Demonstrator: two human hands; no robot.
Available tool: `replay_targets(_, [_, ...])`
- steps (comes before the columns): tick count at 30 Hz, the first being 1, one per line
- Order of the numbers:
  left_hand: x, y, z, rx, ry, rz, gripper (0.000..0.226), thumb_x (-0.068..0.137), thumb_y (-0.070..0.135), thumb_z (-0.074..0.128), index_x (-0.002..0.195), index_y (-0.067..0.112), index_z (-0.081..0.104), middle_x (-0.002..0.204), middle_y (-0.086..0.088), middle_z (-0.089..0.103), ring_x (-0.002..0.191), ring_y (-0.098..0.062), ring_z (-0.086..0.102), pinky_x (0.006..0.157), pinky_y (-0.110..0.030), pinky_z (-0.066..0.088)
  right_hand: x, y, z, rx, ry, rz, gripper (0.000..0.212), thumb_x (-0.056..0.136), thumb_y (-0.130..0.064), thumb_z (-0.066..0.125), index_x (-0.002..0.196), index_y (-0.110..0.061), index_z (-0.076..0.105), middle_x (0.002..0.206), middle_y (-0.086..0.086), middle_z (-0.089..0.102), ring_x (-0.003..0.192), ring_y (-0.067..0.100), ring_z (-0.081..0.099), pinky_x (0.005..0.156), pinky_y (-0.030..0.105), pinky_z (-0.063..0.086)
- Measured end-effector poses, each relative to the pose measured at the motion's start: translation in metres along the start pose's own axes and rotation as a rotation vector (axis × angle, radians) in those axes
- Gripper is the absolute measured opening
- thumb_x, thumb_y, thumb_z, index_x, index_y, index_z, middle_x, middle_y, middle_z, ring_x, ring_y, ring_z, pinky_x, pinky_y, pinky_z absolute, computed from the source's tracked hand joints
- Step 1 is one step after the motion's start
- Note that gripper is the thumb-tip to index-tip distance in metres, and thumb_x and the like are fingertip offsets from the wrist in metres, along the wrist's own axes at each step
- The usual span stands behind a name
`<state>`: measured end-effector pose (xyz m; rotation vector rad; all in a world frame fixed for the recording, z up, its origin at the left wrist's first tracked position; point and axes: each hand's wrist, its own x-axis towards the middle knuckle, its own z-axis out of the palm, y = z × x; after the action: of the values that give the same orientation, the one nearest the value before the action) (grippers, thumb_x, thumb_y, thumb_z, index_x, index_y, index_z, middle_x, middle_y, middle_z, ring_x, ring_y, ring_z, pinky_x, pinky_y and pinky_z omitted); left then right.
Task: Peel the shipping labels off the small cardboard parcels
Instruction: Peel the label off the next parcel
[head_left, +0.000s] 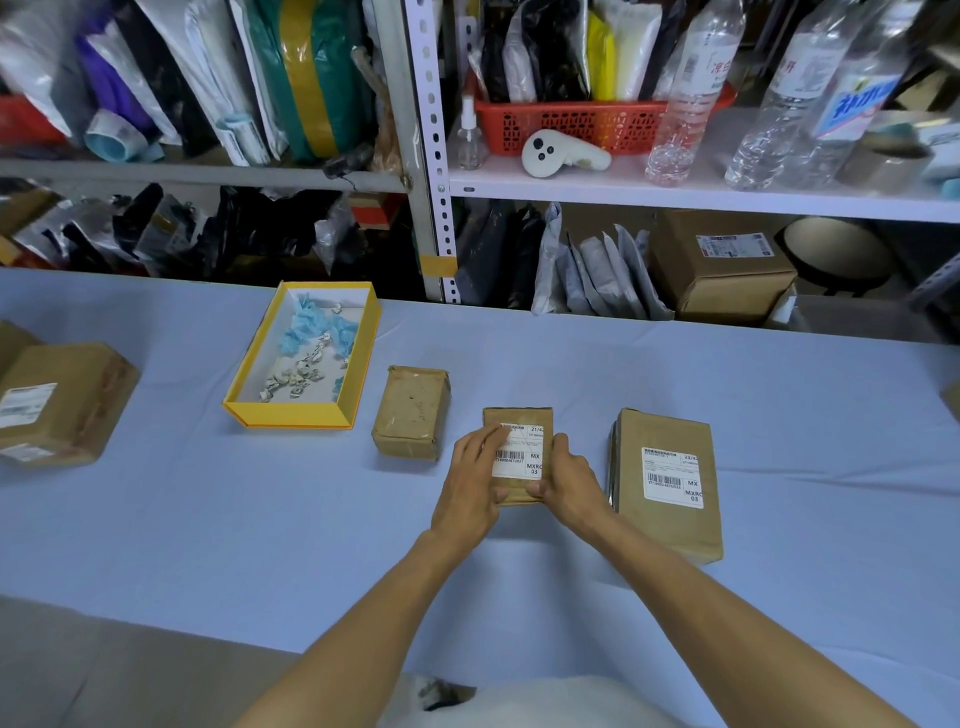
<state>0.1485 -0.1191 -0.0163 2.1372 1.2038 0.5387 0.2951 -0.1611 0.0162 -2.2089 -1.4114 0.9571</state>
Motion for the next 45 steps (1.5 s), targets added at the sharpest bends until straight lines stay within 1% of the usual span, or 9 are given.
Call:
replay_targets(9, [-0.004,0.0,0.006,-0.118,0.053,-0.049,0.082,0.074,-0.011,0.067,0.143,0.022,0.037,0.148,0.005,0.034,0.137,-0.006,0.028,0.11,-0.017,0.028,-0.002,0.0,0.0,0.007,0.003,0.0,0.042,0.086,-0.01,0.065,0.116,-0.006,0.036,0.114,0.015,0.061,0.087,0.024,0.054,0.071,0.029,0.042])
replay_targets(15, [-0.003,-0.003,0.009,-0.229,0.121,-0.053,0.078,0.064,-0.008,0.069,0.13,0.025,0.045,0.137,0.012,0.044,0.127,-0.014,0.039,0.107,-0.032,0.04,-0.003,0.0,-0.001,0.01,0.005,-0.007,0.037,0.087,-0.011,0.064,0.11,-0.009,0.035,0.112,0.015,0.061,0.09,0.028,0.057,0.07,0.03,0.042])
replay_targets(19, [-0.002,-0.002,0.01,-0.242,0.141,-0.057,0.077,0.059,-0.011,0.066,0.118,0.034,0.044,0.134,0.016,0.044,0.125,-0.014,0.04,0.103,-0.029,0.042,-0.004,-0.001,-0.002,-0.012,-0.003,-0.006,0.037,0.087,-0.011,0.064,0.104,-0.014,0.031,0.112,0.014,0.061,0.083,0.022,0.05,0.068,0.028,0.038])
replay_targets(25, [0.004,0.001,0.01,-0.234,0.13,-0.087,0.069,0.051,-0.016,0.056,0.106,0.025,0.044,0.126,0.022,0.041,0.118,-0.015,0.04,0.096,-0.026,0.045,-0.003,-0.002,-0.002,-0.025,-0.008,-0.006,0.04,0.088,-0.011,0.064,0.117,-0.006,0.037,0.113,0.015,0.061,0.086,0.024,0.053,0.069,0.028,0.038])
replay_targets(32, [0.001,0.012,0.011,-0.284,0.091,-0.21,0.059,0.057,-0.021,0.041,0.098,0.021,0.046,0.113,-0.002,0.041,0.108,-0.003,0.041,0.077,-0.002,0.041,0.0,-0.002,-0.002,-0.025,-0.014,0.008,0.038,0.087,-0.011,0.064,0.115,-0.008,0.037,0.114,0.016,0.06,0.086,0.024,0.053,0.071,0.029,0.04])
replay_targets(34, [0.0,0.008,0.011,-0.268,0.117,-0.166,0.061,0.058,-0.019,0.048,0.103,0.022,0.047,0.116,0.0,0.043,0.109,-0.008,0.043,0.08,-0.003,0.042,0.001,-0.002,-0.002,-0.017,-0.012,0.007,0.037,0.087,-0.011,0.064,0.11,-0.01,0.035,0.114,0.015,0.061,0.088,0.026,0.056,0.071,0.029,0.042])
replay_targets(39, [-0.001,-0.005,0.007,-0.271,0.072,-0.144,0.085,0.069,-0.009,0.065,0.144,0.02,0.037,0.139,0.005,0.037,0.125,-0.011,0.045,0.102,-0.022,0.043,0.002,-0.002,-0.002,-0.004,-0.006,0.014,0.039,0.086,-0.01,0.064,0.113,-0.007,0.036,0.111,0.016,0.061,0.097,0.031,0.06,0.072,0.031,0.042])
replay_targets(42, [-0.004,-0.002,0.01,-0.316,0.091,-0.144,0.084,0.071,-0.012,0.06,0.146,0.021,0.038,0.144,0.006,0.037,0.13,-0.013,0.045,0.103,-0.029,0.045,0.003,-0.002,-0.001,-0.012,0.001,0.017,0.038,0.086,-0.01,0.065,0.11,-0.009,0.035,0.111,0.016,0.062,0.098,0.033,0.06,0.071,0.03,0.041])
replay_targets(45, [-0.004,0.002,0.012,-0.376,0.125,-0.185,0.086,0.068,-0.017,0.054,0.143,0.023,0.042,0.143,0.005,0.038,0.129,-0.012,0.045,0.103,-0.026,0.046,0.004,-0.002,-0.001,-0.01,0.001,0.019,0.039,0.086,-0.01,0.065,0.112,-0.008,0.036,0.113,0.017,0.062,0.099,0.033,0.06,0.073,0.031,0.044])
